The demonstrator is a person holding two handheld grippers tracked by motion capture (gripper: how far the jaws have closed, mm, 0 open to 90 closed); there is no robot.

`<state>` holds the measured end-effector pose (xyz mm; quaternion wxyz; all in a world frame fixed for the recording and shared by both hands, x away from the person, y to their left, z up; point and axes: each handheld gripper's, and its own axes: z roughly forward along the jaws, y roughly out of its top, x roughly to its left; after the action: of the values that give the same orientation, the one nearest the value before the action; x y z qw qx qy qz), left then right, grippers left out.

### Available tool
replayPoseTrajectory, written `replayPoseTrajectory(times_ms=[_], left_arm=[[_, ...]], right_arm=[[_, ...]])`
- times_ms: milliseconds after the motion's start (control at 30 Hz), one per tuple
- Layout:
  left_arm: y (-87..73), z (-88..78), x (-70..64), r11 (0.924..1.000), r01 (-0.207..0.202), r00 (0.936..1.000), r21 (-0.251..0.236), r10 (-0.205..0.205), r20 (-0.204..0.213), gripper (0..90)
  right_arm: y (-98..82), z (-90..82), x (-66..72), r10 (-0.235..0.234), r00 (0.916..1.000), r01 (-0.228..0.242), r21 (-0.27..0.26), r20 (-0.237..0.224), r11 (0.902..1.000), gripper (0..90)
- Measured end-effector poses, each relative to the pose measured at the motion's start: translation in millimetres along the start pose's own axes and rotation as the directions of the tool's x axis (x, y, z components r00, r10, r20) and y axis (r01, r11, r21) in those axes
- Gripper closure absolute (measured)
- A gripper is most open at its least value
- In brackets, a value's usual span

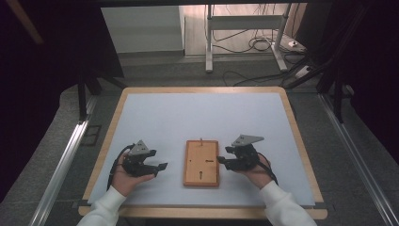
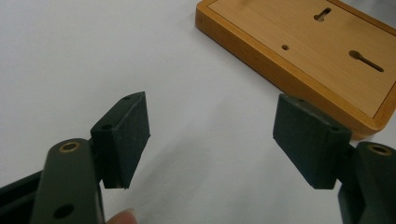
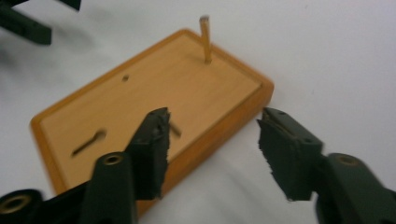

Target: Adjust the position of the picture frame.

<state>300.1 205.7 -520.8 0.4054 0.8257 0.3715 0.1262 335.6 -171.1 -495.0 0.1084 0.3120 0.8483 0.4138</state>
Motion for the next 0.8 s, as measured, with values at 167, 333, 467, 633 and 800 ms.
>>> replayPoseTrajectory(times_ms=[167,333,467,633,800], left_arm=[[0.0,1.7,-0.1,1.0000,-0.002,1.0000,0.006,0.002,0.002,26.7],[0.3,1.8,-1.2,1.0000,-0.007,1.0000,0.005,0.007,0.005,26.6],[0.4,2.2,-1.5,0.9998,-0.016,0.9998,0.013,0.016,0.008,26.6],[0.2,1.4,-0.7,0.9999,-0.014,0.9999,0.008,0.014,0.009,26.6],[0.3,1.8,-0.8,0.9998,-0.017,0.9998,0.009,0.017,0.009,26.6]], right_arm=[[-25.8,-12.3,1.9,-0.021,0.9995,0.022,0.064,-0.025,0.9977,64.8],[-40.2,-18.9,8.5,-0.024,0.9969,0.030,0.084,-0.076,0.9960,82.6],[-42.1,-16.2,19.8,-0.056,0.9911,0.068,0.098,-0.121,0.9928,89.8],[-43.0,-8.9,30.5,-0.083,0.9858,0.102,0.129,-0.146,0.9864,89.9],[-44.0,-5.0,33.6,-0.087,0.9845,0.109,0.140,-0.152,0.9842,90.0]])
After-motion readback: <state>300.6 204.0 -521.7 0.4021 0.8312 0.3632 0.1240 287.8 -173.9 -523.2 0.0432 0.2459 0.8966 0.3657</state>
